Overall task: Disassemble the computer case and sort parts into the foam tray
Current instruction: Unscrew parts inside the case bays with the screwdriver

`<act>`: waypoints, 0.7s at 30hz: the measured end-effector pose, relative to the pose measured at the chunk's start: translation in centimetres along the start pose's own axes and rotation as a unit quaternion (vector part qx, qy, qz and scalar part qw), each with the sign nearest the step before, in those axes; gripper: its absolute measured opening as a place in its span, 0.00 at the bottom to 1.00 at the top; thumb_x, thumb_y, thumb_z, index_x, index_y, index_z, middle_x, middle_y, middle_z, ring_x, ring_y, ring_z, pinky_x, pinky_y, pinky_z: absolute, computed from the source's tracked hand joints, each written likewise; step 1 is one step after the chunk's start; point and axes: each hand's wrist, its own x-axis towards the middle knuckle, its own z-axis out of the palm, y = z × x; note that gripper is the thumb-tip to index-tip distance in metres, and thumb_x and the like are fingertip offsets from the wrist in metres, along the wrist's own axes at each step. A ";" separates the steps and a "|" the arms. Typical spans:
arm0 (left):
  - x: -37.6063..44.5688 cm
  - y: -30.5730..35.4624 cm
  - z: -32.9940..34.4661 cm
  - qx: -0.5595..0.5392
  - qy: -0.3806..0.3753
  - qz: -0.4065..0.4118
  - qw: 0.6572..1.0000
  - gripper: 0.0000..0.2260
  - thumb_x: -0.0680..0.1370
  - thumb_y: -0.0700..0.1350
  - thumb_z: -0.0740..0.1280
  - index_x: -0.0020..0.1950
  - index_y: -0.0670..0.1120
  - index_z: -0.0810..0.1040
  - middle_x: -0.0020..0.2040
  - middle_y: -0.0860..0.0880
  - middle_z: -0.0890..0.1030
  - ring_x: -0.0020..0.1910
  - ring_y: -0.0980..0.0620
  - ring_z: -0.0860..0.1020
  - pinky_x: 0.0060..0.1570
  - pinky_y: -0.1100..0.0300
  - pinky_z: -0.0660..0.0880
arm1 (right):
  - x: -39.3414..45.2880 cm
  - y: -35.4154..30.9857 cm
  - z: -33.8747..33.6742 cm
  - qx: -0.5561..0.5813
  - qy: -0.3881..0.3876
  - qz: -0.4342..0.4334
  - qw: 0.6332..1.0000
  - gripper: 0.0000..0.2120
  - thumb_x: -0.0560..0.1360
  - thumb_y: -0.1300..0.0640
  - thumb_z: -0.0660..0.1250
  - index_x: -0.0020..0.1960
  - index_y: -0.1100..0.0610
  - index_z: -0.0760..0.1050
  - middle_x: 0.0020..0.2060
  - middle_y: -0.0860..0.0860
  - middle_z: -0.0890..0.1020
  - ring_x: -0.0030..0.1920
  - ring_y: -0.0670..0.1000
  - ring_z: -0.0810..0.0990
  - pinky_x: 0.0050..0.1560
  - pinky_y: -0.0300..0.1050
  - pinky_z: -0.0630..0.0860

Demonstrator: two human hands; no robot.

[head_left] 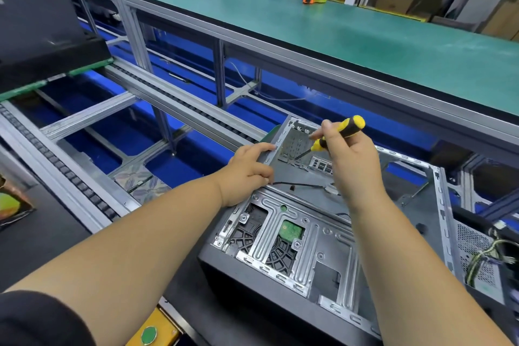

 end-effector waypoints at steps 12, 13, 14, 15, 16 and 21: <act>0.6 -0.3 0.4 -0.095 0.032 -0.018 0.995 0.17 0.76 0.35 0.63 0.60 0.53 0.78 0.71 0.44 0.66 0.69 0.46 0.65 0.71 0.48 0.62 | -1.4 -0.1 3.2 -0.140 -0.172 -0.071 0.973 0.07 0.77 0.48 0.69 0.43 0.49 0.76 0.34 0.49 0.80 0.33 0.44 0.73 0.40 0.48 0.72; 0.8 -0.4 0.5 -0.087 0.025 -0.022 0.996 0.19 0.75 0.35 0.63 0.64 0.48 0.76 0.69 0.43 0.67 0.68 0.45 0.66 0.69 0.47 0.64 | -1.4 -0.2 3.4 -0.147 -0.176 -0.072 0.971 0.07 0.77 0.47 0.69 0.43 0.50 0.76 0.34 0.49 0.80 0.33 0.44 0.73 0.40 0.48 0.73; 0.9 -0.4 0.5 -0.087 0.017 -0.025 0.996 0.20 0.74 0.34 0.63 0.65 0.46 0.74 0.66 0.42 0.68 0.65 0.45 0.68 0.67 0.47 0.66 | -1.5 -0.2 3.4 -0.151 -0.178 -0.074 0.969 0.07 0.77 0.47 0.69 0.44 0.50 0.76 0.34 0.49 0.80 0.33 0.43 0.73 0.40 0.48 0.73; 0.9 -0.3 0.5 -0.092 0.013 -0.028 0.995 0.20 0.73 0.34 0.62 0.64 0.47 0.73 0.64 0.42 0.68 0.63 0.44 0.69 0.65 0.46 0.68 | -1.5 -0.2 3.5 -0.153 -0.180 -0.076 0.969 0.07 0.77 0.47 0.69 0.44 0.49 0.76 0.34 0.49 0.80 0.33 0.43 0.73 0.39 0.48 0.72; 0.9 -0.3 0.4 -0.101 0.014 -0.030 0.994 0.20 0.73 0.35 0.62 0.63 0.49 0.73 0.63 0.41 0.68 0.61 0.43 0.70 0.64 0.45 0.69 | -1.5 -0.2 3.5 -0.152 -0.181 -0.078 0.969 0.07 0.77 0.47 0.69 0.43 0.48 0.75 0.33 0.48 0.79 0.32 0.42 0.73 0.39 0.47 0.72; 0.9 -0.3 0.5 -0.120 0.018 -0.049 0.991 0.24 0.72 0.38 0.62 0.67 0.54 0.70 0.63 0.42 0.69 0.60 0.43 0.71 0.62 0.43 0.71 | -1.5 -0.4 3.5 -0.154 -0.190 -0.082 0.966 0.08 0.77 0.46 0.68 0.41 0.45 0.73 0.31 0.46 0.78 0.31 0.41 0.72 0.36 0.44 0.70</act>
